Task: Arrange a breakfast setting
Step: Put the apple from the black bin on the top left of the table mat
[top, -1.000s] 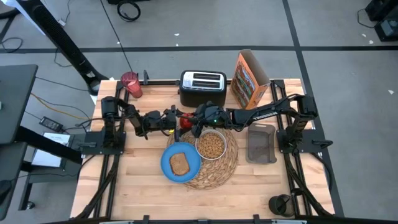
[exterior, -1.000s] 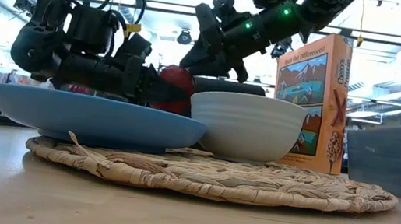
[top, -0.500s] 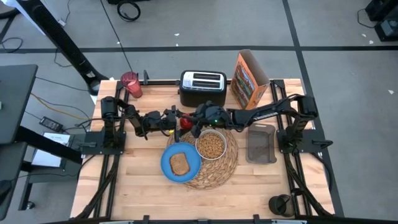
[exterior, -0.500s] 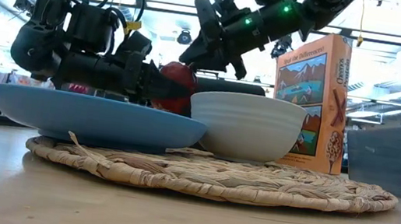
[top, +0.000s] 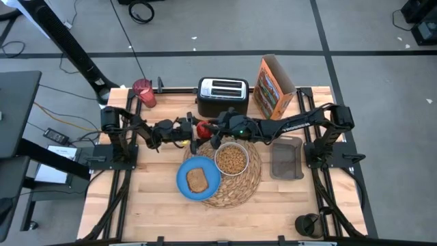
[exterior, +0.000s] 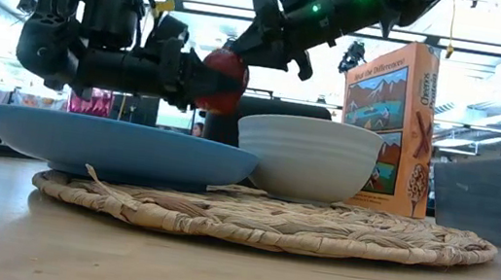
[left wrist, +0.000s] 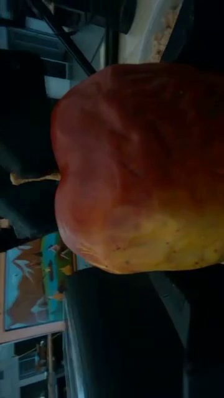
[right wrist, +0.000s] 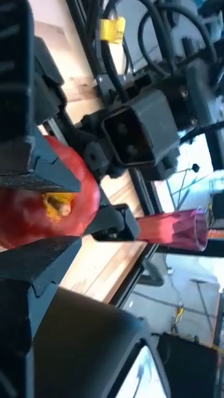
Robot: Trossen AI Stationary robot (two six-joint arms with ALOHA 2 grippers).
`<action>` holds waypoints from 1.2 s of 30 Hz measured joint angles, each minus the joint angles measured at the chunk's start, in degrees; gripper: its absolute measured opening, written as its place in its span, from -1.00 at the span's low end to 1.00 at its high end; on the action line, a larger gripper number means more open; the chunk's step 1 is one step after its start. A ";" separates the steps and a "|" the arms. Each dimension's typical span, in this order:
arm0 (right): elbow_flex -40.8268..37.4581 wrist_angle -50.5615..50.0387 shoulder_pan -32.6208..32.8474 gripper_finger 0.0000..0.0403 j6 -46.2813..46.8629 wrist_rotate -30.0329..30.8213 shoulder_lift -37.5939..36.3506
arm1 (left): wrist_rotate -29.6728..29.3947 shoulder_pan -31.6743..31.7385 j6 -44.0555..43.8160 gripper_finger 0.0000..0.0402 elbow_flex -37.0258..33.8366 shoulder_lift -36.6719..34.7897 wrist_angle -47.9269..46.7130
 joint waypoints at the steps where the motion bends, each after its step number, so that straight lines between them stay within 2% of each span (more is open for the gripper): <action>1: 0.00 0.51 0.01 -0.36 -0.51 -0.32 0.02 | 0.02 0.00 0.06 0.68 0.00 -0.29 0.14; 10: 0.02 1.71 0.18 -0.57 -1.27 -1.03 -0.01 | -0.09 0.09 0.04 0.68 0.39 -1.05 0.00; 18: 0.04 1.68 0.32 -0.93 -0.74 -1.39 -0.01 | -0.09 0.09 0.00 0.69 0.42 -1.05 0.09; 28: 0.04 1.50 0.01 -0.93 0.65 -2.20 0.02 | -0.22 0.09 -0.03 0.75 0.42 -1.05 -0.12; 36: -0.04 0.65 -0.01 -0.93 0.64 -2.22 0.23 | -0.17 0.04 -1.93 0.76 0.59 -1.23 -3.98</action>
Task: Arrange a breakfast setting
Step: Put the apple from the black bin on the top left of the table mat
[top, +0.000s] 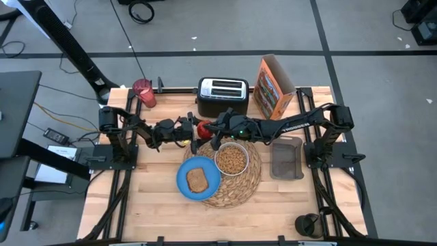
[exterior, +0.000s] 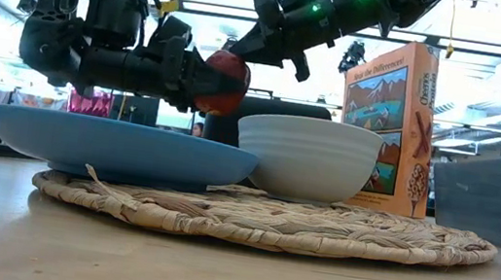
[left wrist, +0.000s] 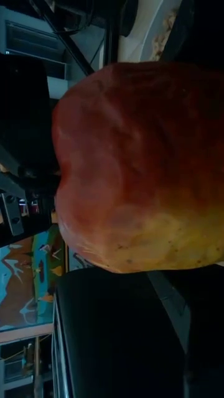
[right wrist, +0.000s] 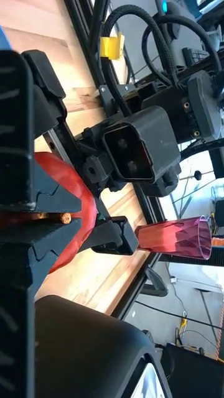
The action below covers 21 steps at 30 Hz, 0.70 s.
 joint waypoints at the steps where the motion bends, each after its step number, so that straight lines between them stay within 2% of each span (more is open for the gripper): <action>1: 0.00 -0.02 0.00 -0.93 0.01 0.00 0.00 | 0.00 0.00 0.11 0.76 0.00 0.00 0.00; 6: 0.00 -0.04 0.00 -0.93 0.04 -0.04 0.00 | -0.02 -0.04 3.27 0.76 0.00 0.00 0.04; 14: 0.00 0.20 0.00 -0.93 0.04 -0.02 -0.02 | -0.07 -0.02 3.29 0.65 -0.04 0.07 1.13; 21: 0.00 -0.04 0.00 -0.93 0.06 -0.02 -0.02 | -0.96 -0.04 1.59 0.95 -0.07 0.09 1.34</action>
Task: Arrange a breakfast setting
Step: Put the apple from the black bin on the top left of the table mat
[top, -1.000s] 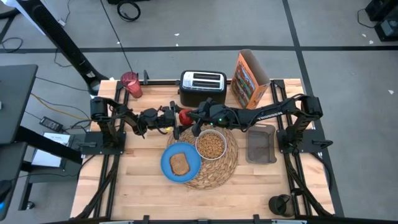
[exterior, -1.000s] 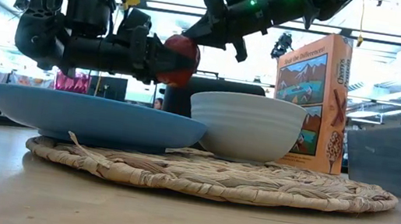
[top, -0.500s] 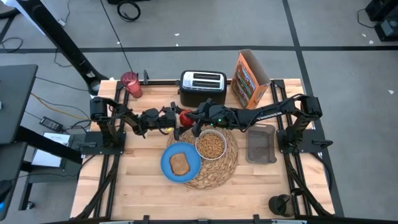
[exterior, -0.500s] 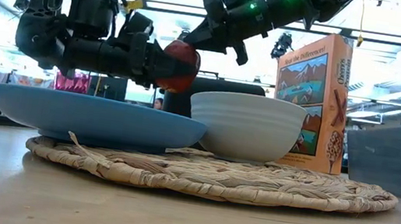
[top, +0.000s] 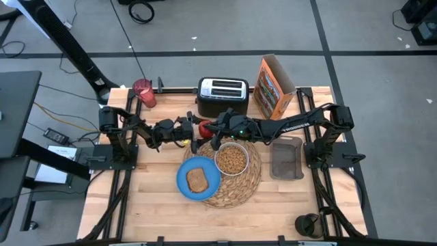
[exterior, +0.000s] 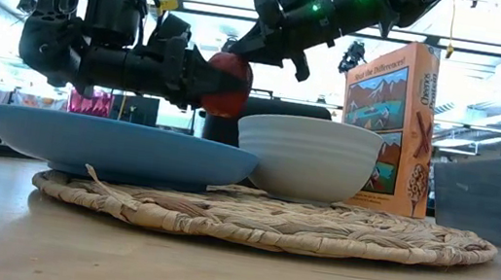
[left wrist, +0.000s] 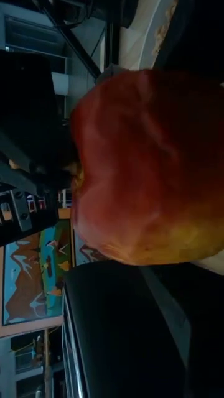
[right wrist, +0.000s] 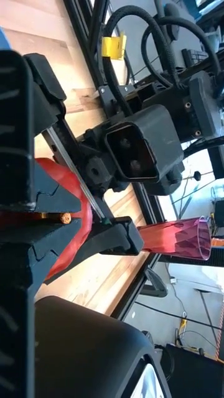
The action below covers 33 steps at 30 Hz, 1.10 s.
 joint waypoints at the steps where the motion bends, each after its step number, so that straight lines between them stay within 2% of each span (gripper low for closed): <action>1: 0.00 0.03 0.00 -0.93 0.01 0.00 0.00 | 0.00 0.00 -0.09 0.96 0.00 0.00 0.04; 14: 0.00 -0.13 -0.28 -0.94 0.03 0.00 -0.02 | -0.07 0.00 0.51 0.97 -0.55 0.02 -1.06; 28: 0.04 0.44 -0.33 -0.94 0.05 -1.01 0.09 | -0.17 0.09 2.74 0.97 -0.58 -0.05 -12.70; 33: 0.09 -0.29 -0.33 -0.94 0.03 -1.02 0.39 | -0.22 0.09 5.37 0.97 -3.07 -4.06 -19.09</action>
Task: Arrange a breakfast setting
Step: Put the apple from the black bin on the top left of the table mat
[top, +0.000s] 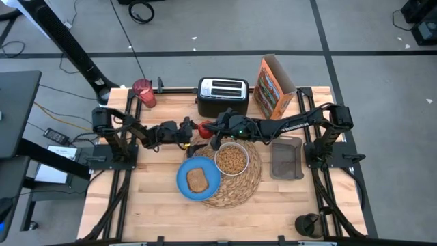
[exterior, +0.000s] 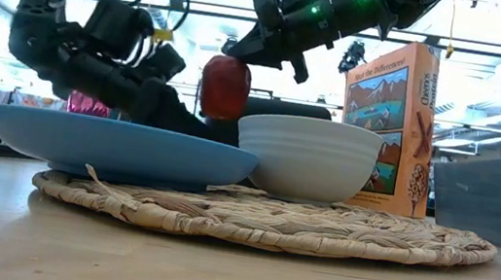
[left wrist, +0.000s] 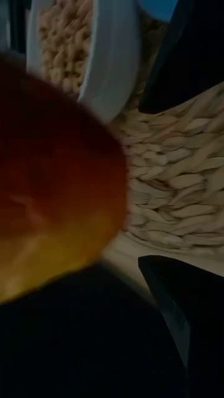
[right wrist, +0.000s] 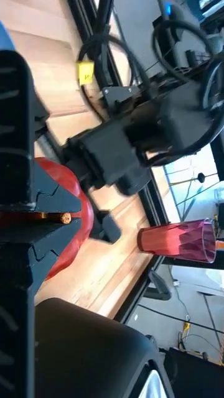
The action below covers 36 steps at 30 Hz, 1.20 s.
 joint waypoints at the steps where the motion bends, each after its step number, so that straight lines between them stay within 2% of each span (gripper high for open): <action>1: 0.00 -0.26 -0.08 -0.94 0.00 0.05 0.00 | 0.00 0.00 0.71 0.97 -0.79 -1.30 -0.57; 9: -0.07 -1.50 -0.49 -0.94 -0.01 -0.71 1.32 | 0.02 0.04 0.59 0.97 -9.52 -13.76 -7.83; 15: 0.07 0.67 -0.46 -0.94 1.22 -1.93 4.32 | -0.02 0.04 -2.66 0.97 -14.22 -25.51 -8.86; 27: 0.30 2.47 -0.22 -0.94 3.17 -4.00 9.89 | -0.98 0.07 -4.40 0.97 -13.59 -43.00 -11.75; 36: 0.37 4.07 -0.20 -0.93 4.70 -5.19 12.83 | -1.03 -0.09 -4.95 0.97 -8.57 -48.50 -22.64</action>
